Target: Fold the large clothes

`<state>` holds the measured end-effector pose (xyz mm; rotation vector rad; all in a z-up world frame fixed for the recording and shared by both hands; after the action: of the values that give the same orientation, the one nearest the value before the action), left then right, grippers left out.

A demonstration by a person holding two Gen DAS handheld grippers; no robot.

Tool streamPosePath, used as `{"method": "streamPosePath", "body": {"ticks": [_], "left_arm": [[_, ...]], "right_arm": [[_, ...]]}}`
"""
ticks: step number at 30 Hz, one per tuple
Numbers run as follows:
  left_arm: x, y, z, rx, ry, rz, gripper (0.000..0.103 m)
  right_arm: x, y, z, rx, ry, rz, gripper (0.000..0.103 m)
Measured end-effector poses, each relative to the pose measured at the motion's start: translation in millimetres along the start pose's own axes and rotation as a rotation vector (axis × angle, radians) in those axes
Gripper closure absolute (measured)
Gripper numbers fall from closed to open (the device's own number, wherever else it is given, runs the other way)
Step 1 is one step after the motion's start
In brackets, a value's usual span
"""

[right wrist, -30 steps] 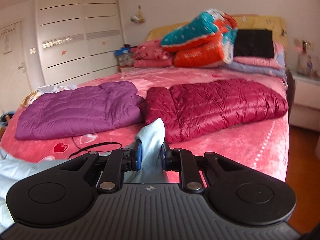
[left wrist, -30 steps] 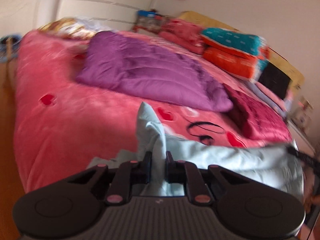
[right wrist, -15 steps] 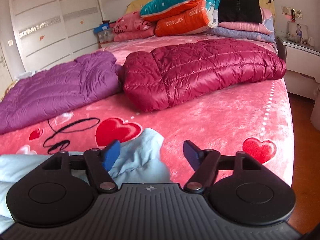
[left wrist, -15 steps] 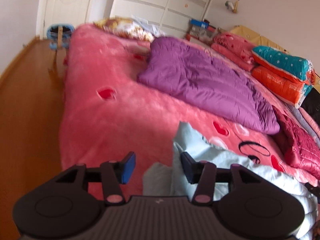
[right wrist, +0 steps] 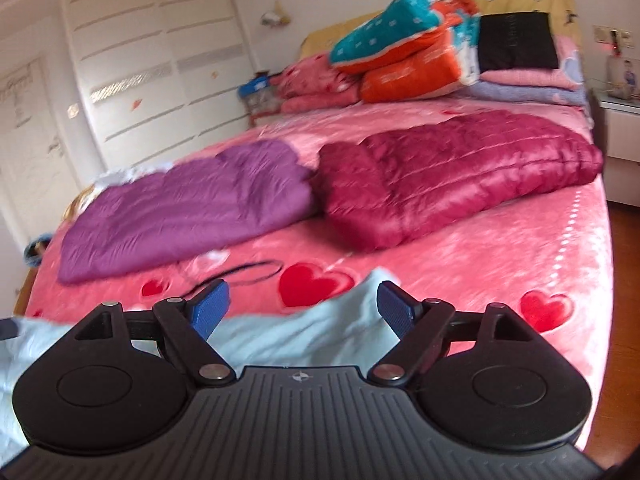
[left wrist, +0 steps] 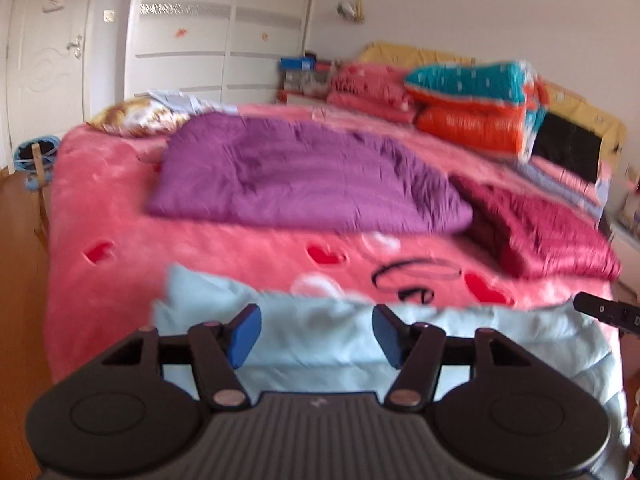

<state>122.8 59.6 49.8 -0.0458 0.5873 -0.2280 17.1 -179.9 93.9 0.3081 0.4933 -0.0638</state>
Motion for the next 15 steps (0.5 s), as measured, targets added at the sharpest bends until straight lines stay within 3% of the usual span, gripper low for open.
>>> {"method": "streamPosePath", "body": {"ticks": [6, 15], "left_arm": [[37, -1, -17, 0.052, 0.007, 0.098, 0.04], [75, 16, -33, 0.019, 0.025, 0.106, 0.026]], "right_arm": [[37, 3, -23, -0.123, 0.097, -0.084, 0.0], [75, -16, -39, -0.089, 0.168, -0.165, 0.0]]}}
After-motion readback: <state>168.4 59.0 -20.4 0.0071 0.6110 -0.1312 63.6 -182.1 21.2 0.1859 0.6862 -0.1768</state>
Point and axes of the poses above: each gripper's, at about its wrist camera, not at the fingertips, and x roughly the way its jaws point, y to its left, z to its top, the point moved 10 cm from there along x, roughly the way its jaws point, and after that the axes turned 2 degrees about z, right-handed, at the moved point
